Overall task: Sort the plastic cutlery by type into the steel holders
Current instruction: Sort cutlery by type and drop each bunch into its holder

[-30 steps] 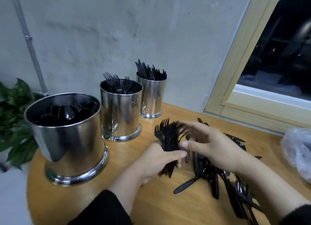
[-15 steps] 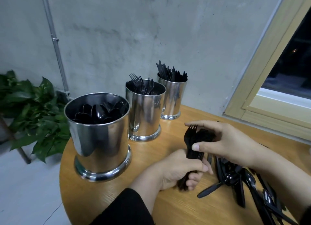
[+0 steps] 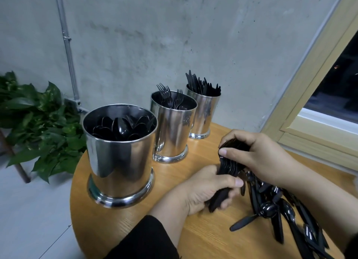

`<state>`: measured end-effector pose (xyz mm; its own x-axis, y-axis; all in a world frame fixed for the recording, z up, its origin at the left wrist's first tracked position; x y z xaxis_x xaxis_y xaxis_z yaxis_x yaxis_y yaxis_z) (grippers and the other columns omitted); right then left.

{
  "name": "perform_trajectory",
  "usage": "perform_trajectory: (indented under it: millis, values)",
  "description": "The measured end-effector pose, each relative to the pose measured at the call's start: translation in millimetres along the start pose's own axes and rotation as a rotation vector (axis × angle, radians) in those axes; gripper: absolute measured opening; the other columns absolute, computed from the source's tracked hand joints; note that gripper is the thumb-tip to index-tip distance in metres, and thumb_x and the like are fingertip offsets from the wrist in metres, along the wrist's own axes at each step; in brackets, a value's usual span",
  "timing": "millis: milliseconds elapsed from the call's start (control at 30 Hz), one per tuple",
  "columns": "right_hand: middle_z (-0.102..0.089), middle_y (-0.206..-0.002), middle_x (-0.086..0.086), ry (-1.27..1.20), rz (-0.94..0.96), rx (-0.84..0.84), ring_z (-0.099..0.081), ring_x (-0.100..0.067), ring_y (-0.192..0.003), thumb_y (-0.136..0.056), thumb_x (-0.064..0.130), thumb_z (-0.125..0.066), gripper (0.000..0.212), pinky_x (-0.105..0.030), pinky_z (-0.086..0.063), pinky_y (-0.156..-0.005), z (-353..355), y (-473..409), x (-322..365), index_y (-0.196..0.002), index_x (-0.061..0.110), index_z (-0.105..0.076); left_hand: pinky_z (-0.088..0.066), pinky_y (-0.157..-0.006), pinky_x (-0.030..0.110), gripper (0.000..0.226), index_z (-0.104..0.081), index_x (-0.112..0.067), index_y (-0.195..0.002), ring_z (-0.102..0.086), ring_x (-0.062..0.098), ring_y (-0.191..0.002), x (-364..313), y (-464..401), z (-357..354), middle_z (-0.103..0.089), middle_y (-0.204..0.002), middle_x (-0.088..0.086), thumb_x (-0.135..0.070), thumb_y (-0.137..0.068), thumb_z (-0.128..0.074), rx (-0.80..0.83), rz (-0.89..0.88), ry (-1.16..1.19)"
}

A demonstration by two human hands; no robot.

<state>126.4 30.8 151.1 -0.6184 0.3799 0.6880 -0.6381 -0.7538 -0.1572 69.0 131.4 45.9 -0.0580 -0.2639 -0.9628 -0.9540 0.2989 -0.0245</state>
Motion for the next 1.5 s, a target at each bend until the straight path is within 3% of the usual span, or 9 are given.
perform_trajectory:
  millis: [167, 267, 367, 567, 767, 1000, 1133, 1333, 1500]
  values:
    - [-0.072, -0.075, -0.004, 0.115, 0.044, -0.114, -0.066, -0.030, -0.066, -0.086, 0.042, -0.069, 0.007, -0.043, -0.053, -0.062, 12, -21, 7, -0.086, 0.035, -0.069, -0.045, -0.055, 0.030, 0.012, -0.065, -0.016, -0.101, -0.058, 0.016, -0.065, -10, -3, 17, -0.064, -0.080, 0.000, -0.023, -0.094, -0.073, -0.266, -0.174, -0.009]
    - [-0.070, -0.069, 0.000, 0.172, 0.080, -0.196, -0.059, -0.012, -0.052, -0.090, 0.035, -0.070, 0.006, -0.033, -0.050, -0.052, 25, -36, 17, -0.086, 0.030, -0.070, -0.060, -0.084, 0.037, 0.046, -0.065, -0.019, -0.128, -0.070, 0.018, -0.098, -13, -3, 29, -0.074, -0.112, -0.003, -0.046, -0.091, -0.068, -0.376, -0.264, 0.004]
    - [-0.066, -0.067, -0.001, 0.173, 0.142, -0.416, -0.052, -0.007, -0.049, -0.091, 0.030, -0.072, 0.006, -0.024, -0.048, -0.051, 51, -58, 37, -0.088, 0.025, -0.071, -0.051, -0.106, 0.046, 0.073, -0.055, -0.028, -0.143, -0.067, 0.007, -0.116, -14, -1, 44, -0.067, -0.134, -0.007, -0.078, -0.092, -0.044, -0.517, -0.260, 0.038]
    - [-0.059, -0.069, 0.011, 0.191, 0.313, -0.638, -0.055, 0.006, -0.050, -0.095, 0.024, -0.068, 0.003, -0.010, -0.040, -0.050, 71, -117, 86, -0.094, 0.021, -0.067, -0.061, -0.090, 0.042, 0.046, -0.068, -0.022, -0.120, -0.073, 0.012, -0.103, -17, 3, 56, -0.078, -0.109, -0.003, -0.047, -0.108, -0.031, -0.709, -0.321, 0.109]
    - [-0.067, -0.081, 0.003, 0.411, 0.315, -0.512, -0.065, -0.016, -0.079, -0.092, 0.034, -0.068, 0.013, -0.038, -0.055, -0.075, 36, -171, 82, -0.097, 0.022, -0.070, -0.063, -0.085, 0.040, 0.046, -0.068, -0.016, -0.119, -0.075, 0.014, -0.098, -15, 3, 61, -0.079, -0.104, -0.002, -0.045, -0.109, -0.033, -0.759, -0.322, 0.168]
    - [-0.068, -0.083, -0.004, 0.553, 0.224, -0.261, -0.064, -0.024, -0.080, -0.098, 0.038, -0.063, 0.024, -0.033, -0.048, -0.069, -9, -186, 46, -0.101, 0.014, -0.065, -0.063, -0.083, 0.042, 0.044, -0.069, -0.014, -0.117, -0.075, 0.017, -0.096, -14, 0, 63, -0.079, -0.101, 0.002, -0.042, -0.109, -0.036, -0.785, -0.317, 0.205]
    - [-0.068, -0.105, -0.004, 0.569, 0.152, -0.104, -0.061, -0.026, -0.099, -0.104, 0.051, -0.041, 0.042, -0.038, -0.049, -0.086, -21, -180, 33, -0.115, 0.016, -0.063, -0.062, -0.081, 0.040, 0.041, -0.070, -0.014, -0.115, -0.075, 0.017, -0.096, -13, 0, 63, -0.079, -0.101, 0.002, -0.040, -0.109, -0.039, -0.793, -0.307, 0.200]
    - [-0.067, -0.117, -0.017, 0.389, 0.147, -0.393, -0.058, -0.029, -0.110, -0.109, 0.039, -0.033, 0.049, -0.039, -0.045, -0.091, 9, -124, 18, -0.119, 0.000, -0.061, -0.062, -0.083, 0.035, 0.042, -0.071, -0.018, -0.114, -0.075, 0.010, -0.095, -14, 1, 60, -0.079, -0.102, -0.003, -0.044, -0.108, -0.038, -0.783, -0.274, 0.085]
    - [-0.066, -0.115, 0.014, 0.373, -0.083, -0.437, -0.058, -0.002, -0.105, -0.103, 0.043, -0.046, 0.033, -0.018, -0.043, -0.085, 21, -6, -50, -0.125, 0.027, -0.065, -0.060, -0.085, 0.033, 0.030, -0.070, -0.028, -0.105, -0.071, 0.001, -0.088, -3, -4, 43, -0.077, -0.096, -0.009, -0.043, -0.108, -0.044, -0.743, -0.210, -0.242]
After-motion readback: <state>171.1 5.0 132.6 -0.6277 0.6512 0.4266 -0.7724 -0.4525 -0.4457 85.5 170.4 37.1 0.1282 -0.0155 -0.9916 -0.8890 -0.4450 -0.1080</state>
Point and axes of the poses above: each hand's wrist, its own y-axis away from the middle knuckle, its own z-axis out of the back of the hand, x = y × z, the point moved 3 cm from there along -y, towards the middle knuckle
